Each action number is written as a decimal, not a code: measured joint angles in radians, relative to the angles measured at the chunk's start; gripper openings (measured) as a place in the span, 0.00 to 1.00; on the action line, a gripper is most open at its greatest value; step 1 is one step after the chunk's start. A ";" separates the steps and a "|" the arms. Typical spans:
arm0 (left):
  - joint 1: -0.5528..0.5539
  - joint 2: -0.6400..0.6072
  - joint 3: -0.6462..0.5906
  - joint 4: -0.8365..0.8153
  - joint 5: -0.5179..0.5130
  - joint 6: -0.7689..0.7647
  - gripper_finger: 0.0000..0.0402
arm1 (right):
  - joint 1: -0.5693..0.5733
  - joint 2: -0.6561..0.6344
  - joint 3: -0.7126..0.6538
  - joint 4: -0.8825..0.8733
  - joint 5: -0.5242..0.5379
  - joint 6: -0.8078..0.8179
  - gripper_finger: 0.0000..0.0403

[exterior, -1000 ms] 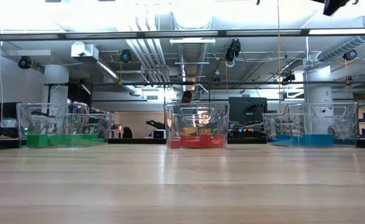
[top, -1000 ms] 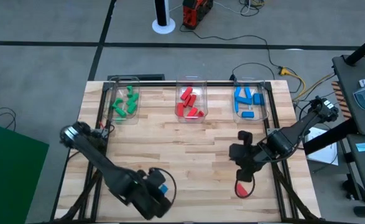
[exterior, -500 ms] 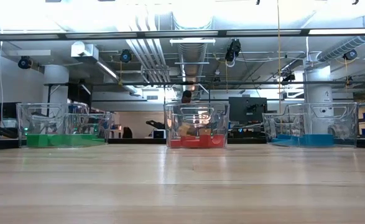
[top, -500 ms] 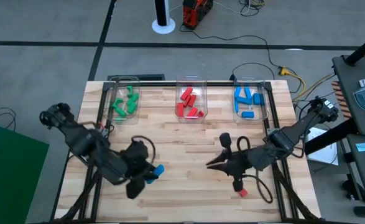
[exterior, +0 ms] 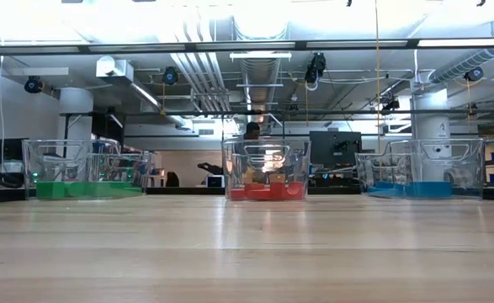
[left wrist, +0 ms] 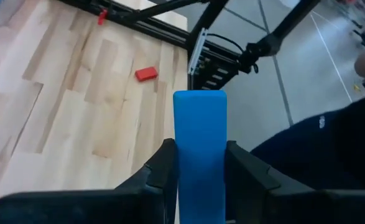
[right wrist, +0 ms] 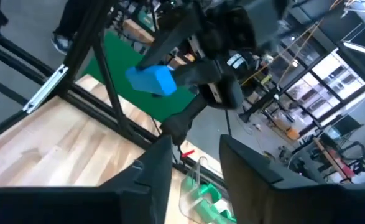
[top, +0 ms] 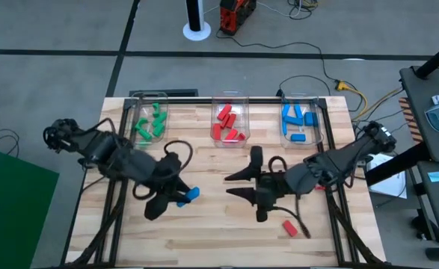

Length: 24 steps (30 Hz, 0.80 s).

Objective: Sort blocks
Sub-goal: Put the blue wooden block into the right transparent bin

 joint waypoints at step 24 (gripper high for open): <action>0.272 0.050 0.000 -0.038 0.419 0.308 0.21 | -0.075 0.296 0.451 -0.422 0.001 -0.029 0.38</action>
